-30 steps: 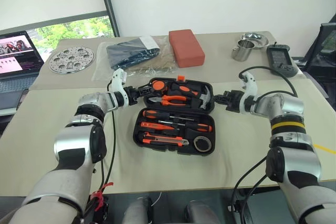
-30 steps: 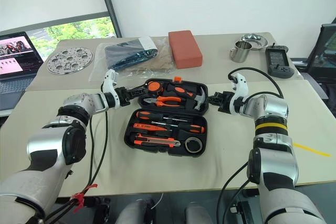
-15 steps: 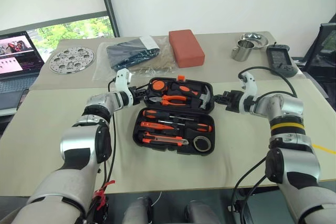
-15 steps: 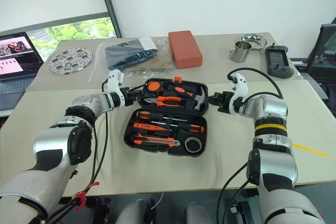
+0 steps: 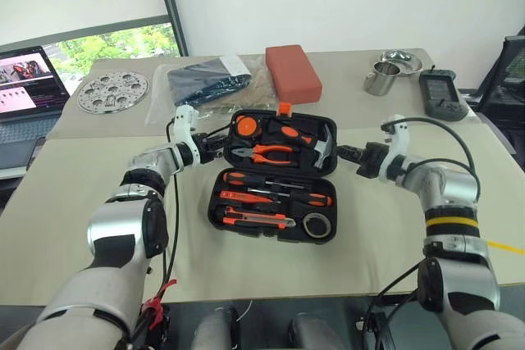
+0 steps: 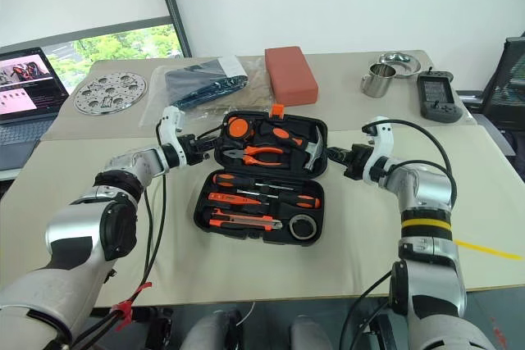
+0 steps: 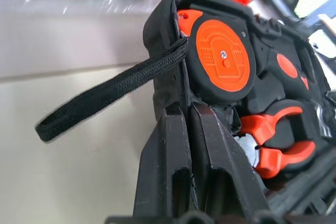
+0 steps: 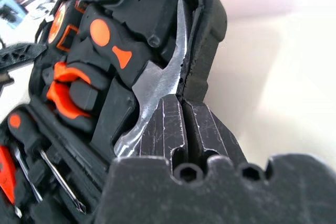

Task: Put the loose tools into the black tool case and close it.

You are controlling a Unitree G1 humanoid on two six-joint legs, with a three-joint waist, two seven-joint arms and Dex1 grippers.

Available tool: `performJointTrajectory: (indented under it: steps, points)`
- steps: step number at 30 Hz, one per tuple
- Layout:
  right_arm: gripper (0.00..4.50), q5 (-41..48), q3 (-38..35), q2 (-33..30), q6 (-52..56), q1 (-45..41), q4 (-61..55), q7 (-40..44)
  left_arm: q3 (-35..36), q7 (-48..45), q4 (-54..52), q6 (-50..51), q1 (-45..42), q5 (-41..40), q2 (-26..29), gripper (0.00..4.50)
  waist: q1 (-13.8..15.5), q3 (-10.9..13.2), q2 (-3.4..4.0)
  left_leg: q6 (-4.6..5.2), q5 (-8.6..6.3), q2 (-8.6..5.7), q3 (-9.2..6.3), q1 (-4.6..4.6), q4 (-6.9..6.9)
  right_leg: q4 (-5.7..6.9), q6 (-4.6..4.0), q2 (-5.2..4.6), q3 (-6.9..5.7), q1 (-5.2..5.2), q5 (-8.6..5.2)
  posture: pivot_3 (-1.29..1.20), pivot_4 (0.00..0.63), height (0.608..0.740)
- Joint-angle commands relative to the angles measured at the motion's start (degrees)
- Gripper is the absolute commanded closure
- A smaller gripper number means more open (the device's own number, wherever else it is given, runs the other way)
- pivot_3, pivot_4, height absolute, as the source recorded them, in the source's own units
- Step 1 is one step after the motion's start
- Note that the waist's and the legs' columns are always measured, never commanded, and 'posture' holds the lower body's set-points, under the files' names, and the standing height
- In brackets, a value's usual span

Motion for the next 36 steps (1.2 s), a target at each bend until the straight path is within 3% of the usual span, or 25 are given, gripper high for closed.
performJointTrajectory:
  steps: [1,9,14,19,22,25,27,28,30,31,36]
  points:
    - [4.5,2.5,1.5,0.0,-7.6,2.4,-10.7,4.5,-2.0,-5.9,-4.4,-7.5,-0.4,1.4,0.8,4.48,0.0,0.0,0.0,-0.02,0.01,0.0,0.0,-0.01,-0.01,0.0,0.0,0.0,-0.01,0.0,0.0,0.0,0.15,0.74]
    - [4.5,-1.8,5.1,-1.5,-29.1,11.7,-17.8,9.3,-10.2,-12.4,-9.3,-35.0,6.5,8.5,3.5,4.48,0.1,0.0,0.0,-0.01,0.0,0.01,-0.01,0.06,-0.03,-0.09,0.0,0.0,-0.04,0.03,0.0,0.0,0.15,0.74]
    - [4.5,-6.8,6.6,-3.5,-46.5,13.9,-13.6,11.8,-14.4,-12.6,-8.8,-55.0,9.2,12.9,6.5,4.48,0.4,0.0,-0.01,0.32,-0.19,0.03,-0.05,0.17,-0.02,-0.08,0.0,0.0,-0.04,0.17,0.0,0.0,0.15,0.74]
    - [4.5,-12.3,9.0,-6.3,-66.9,13.9,-6.7,14.1,-17.3,-7.1,-6.7,-69.3,9.3,17.6,8.7,4.48,1.1,0.0,-0.01,0.6,-0.36,0.04,-0.04,0.45,0.05,-0.06,0.0,-0.04,0.0,0.41,0.0,0.0,0.15,0.74]
    - [4.5,-15.3,11.1,-9.8,-84.0,15.3,-2.1,16.3,-20.6,-2.6,-6.2,-81.8,9.7,23.3,12.0,4.48,1.3,0.0,-0.01,0.75,-0.45,0.03,-0.05,0.47,0.07,-0.07,0.0,-0.08,0.01,0.45,0.0,0.0,0.15,0.74]
    - [4.5,-17.8,13.0,-13.0,-96.0,15.4,3.4,15.7,-25.0,6.6,-6.5,-91.1,9.5,34.4,16.5,4.48,1.3,0.0,-0.02,0.85,-0.51,0.03,0.01,0.68,0.08,-0.16,0.0,-0.11,0.03,0.75,0.0,0.0,0.15,0.74]
    - [4.5,-21.4,14.4,-16.7,-101.3,16.3,7.3,15.1,-29.5,18.7,-9.9,-94.2,9.1,49.6,21.1,4.48,1.2,0.0,-0.04,0.97,-0.59,0.06,0.01,0.96,0.06,-0.33,0.0,-0.18,0.06,1.09,0.0,0.0,0.15,0.74]
    - [3.78,-22.9,15.0,-18.3,-103.1,16.9,8.7,14.8,-33.3,27.3,-12.0,-93.5,8.6,58.3,23.4,4.5,1.3,0.0,-0.04,1.0,-0.61,0.07,-0.01,1.0,0.05,-0.37,-0.01,-0.23,0.09,1.11,0.0,0.0,0.15,0.74]
    - [3.26,-23.9,16.5,-21.1,-105.5,19.0,10.3,14.2,-42.6,44.8,-14.7,-89.3,6.8,73.5,27.4,4.5,1.5,0.0,-0.1,1.19,-0.73,0.0,-0.03,1.07,0.1,-0.5,-0.01,-0.38,0.19,1.28,0.0,0.0,0.15,0.74]
    - [2.85,-23.9,17.0,-22.4,-105.0,20.5,10.5,13.9,-46.2,48.3,-13.6,-88.7,5.7,77.1,28.6,3.78,1.5,0.0,-0.16,1.25,-0.76,-0.02,-0.01,1.13,0.1,-0.56,-0.01,-0.48,0.26,1.34,0.0,0.0,0.15,0.74]
    - [1.11,-15.1,19.4,-27.0,-91.2,29.7,5.0,16.3,-60.0,71.9,-9.1,-85.4,0.3,90.2,30.5,1.91,1.0,0.1,-0.54,1.5,-1.0,-0.04,0.3,1.93,-0.14,-1.07,0.07,-1.21,0.59,2.26,-0.02,0.0,0.15,0.74]
